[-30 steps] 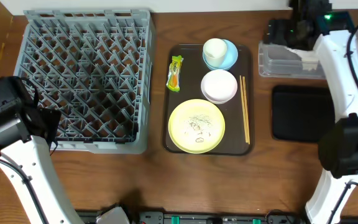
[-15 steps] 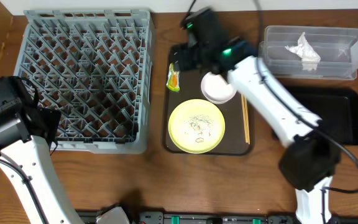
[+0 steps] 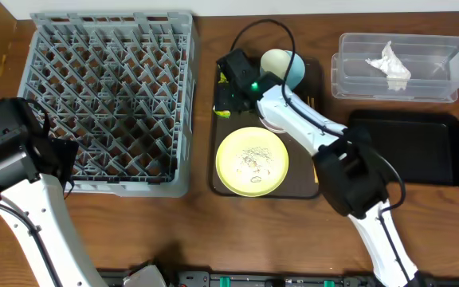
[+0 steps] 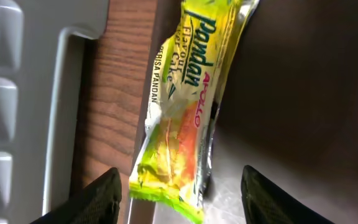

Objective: Sort waste into correct bins and load items into the dishwasher
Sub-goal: 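Return the right gripper and grasp the yellow Pandan wrapper, then carry the wrapper right and drop it into the clear bin, then move the right gripper back and grasp the pink bowl rim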

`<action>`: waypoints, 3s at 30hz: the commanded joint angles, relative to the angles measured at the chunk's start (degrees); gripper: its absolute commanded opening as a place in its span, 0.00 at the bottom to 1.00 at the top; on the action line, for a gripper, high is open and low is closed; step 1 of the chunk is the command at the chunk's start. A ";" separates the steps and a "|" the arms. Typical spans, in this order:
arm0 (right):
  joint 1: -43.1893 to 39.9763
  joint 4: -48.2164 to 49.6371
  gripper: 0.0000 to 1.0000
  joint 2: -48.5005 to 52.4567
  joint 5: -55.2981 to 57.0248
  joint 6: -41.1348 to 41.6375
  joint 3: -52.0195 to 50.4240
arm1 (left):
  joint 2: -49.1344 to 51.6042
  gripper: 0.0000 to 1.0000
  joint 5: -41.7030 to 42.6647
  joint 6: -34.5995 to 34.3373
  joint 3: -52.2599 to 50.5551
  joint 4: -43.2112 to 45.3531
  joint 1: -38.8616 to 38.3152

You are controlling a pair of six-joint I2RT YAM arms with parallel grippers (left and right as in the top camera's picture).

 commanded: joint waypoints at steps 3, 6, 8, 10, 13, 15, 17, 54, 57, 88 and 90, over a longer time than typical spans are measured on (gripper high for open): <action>1.44 2.03 0.58 3.78 -0.70 2.89 0.20 | -0.37 0.98 -0.55 -0.31 0.59 -0.15 0.26; 1.66 1.95 0.51 4.37 1.75 2.89 0.20 | -0.37 0.98 -0.55 -0.31 0.57 -0.15 0.26; 1.66 1.29 0.46 4.37 3.93 2.89 0.20 | -0.37 0.98 -0.55 -0.31 0.59 -0.15 0.26; 1.64 0.74 0.43 4.37 5.22 2.82 0.20 | -0.37 0.98 -0.55 -0.31 0.57 -0.15 0.26; 1.38 0.00 0.16 4.37 5.38 1.77 0.20 | -0.37 0.98 -0.55 -0.31 0.57 -0.17 0.26; 0.98 -0.57 0.01 4.28 5.22 1.77 0.24 | -0.37 0.98 -0.55 -0.31 0.59 -0.15 0.26; 0.39 -1.25 0.01 3.39 4.66 1.77 0.26 | -0.37 0.98 -0.55 -0.31 0.59 -0.17 0.26; -40.98 -21.18 0.61 -17.25 14.32 13.25 0.33 | -0.37 0.98 -0.55 -0.31 0.57 -0.17 0.26; -41.16 -21.27 0.70 -17.22 12.00 9.29 0.35 | -0.37 0.98 -0.55 -0.31 0.59 -0.17 0.26; -7.54 -21.86 0.99 -22.91 -1.64 -32.35 -8.22 | -0.37 0.98 -0.55 -0.31 0.57 -0.17 0.26; -5.66 -18.47 0.99 -22.91 3.41 -27.82 -10.88 | -0.37 0.98 -0.55 -0.31 0.57 -0.17 0.26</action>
